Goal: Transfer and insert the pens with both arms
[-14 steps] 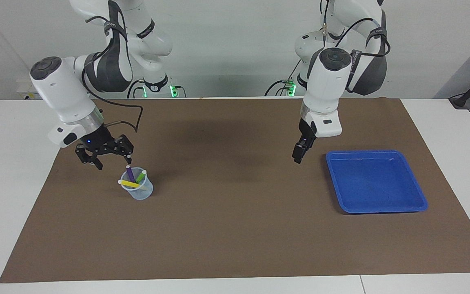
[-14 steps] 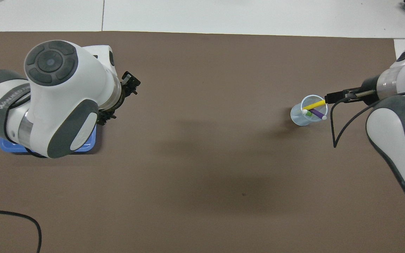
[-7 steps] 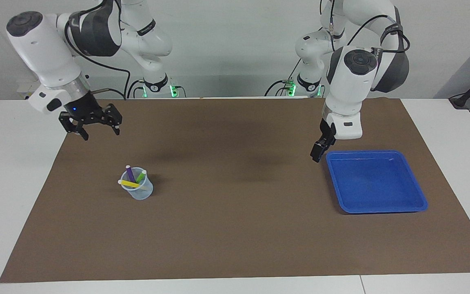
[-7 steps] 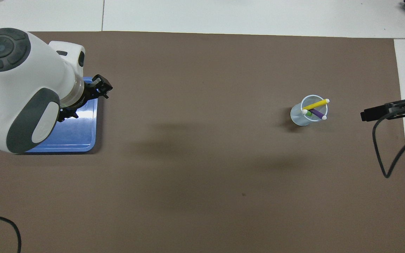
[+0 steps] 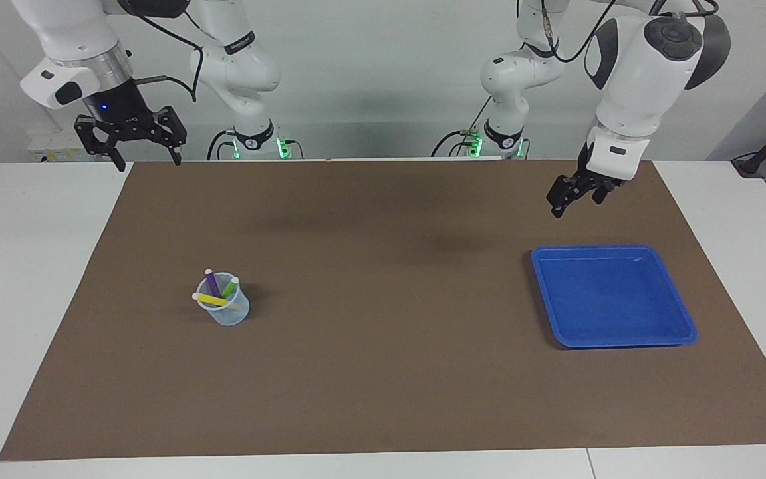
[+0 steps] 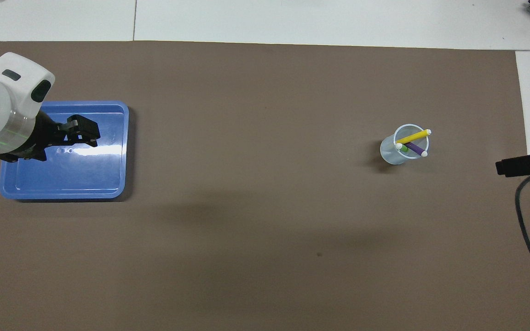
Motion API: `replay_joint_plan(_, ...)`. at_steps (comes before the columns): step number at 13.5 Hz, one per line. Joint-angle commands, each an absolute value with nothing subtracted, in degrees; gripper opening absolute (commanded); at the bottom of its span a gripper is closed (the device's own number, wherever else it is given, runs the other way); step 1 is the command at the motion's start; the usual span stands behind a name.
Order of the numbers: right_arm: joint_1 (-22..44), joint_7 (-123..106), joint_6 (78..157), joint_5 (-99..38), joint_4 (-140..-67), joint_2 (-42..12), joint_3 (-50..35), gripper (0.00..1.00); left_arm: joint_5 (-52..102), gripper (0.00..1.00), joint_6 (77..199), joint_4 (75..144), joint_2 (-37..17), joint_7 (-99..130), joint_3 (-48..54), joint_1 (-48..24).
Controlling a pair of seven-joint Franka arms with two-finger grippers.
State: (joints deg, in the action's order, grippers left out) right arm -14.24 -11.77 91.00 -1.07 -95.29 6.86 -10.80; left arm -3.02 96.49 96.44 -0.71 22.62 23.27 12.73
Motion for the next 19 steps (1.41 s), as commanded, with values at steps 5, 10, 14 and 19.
replay_joint_plan(5,-13.97,-10.63,89.13,-0.18,-96.42,7.91,-11.69,1.0,-1.58,1.0,94.84,97.39,0.44,18.72,19.25,8.09)
replay_joint_plan(10,-13.97,-10.63,85.35,-0.88,-96.42,7.56,-11.78,1.0,-1.58,1.0,92.37,96.68,0.53,13.11,10.64,1.58)
replay_joint_plan(14,-13.89,-10.64,84.73,-1.14,-96.59,7.38,-12.13,1.0,2.17,1.0,92.38,96.94,0.53,12.04,10.37,1.58)
replay_joint_plan(19,-13.89,-10.98,84.29,-1.06,-96.5,7.56,-12.48,1.0,2.9,1.0,92.64,97.21,0.79,10.9,9.84,0.44)
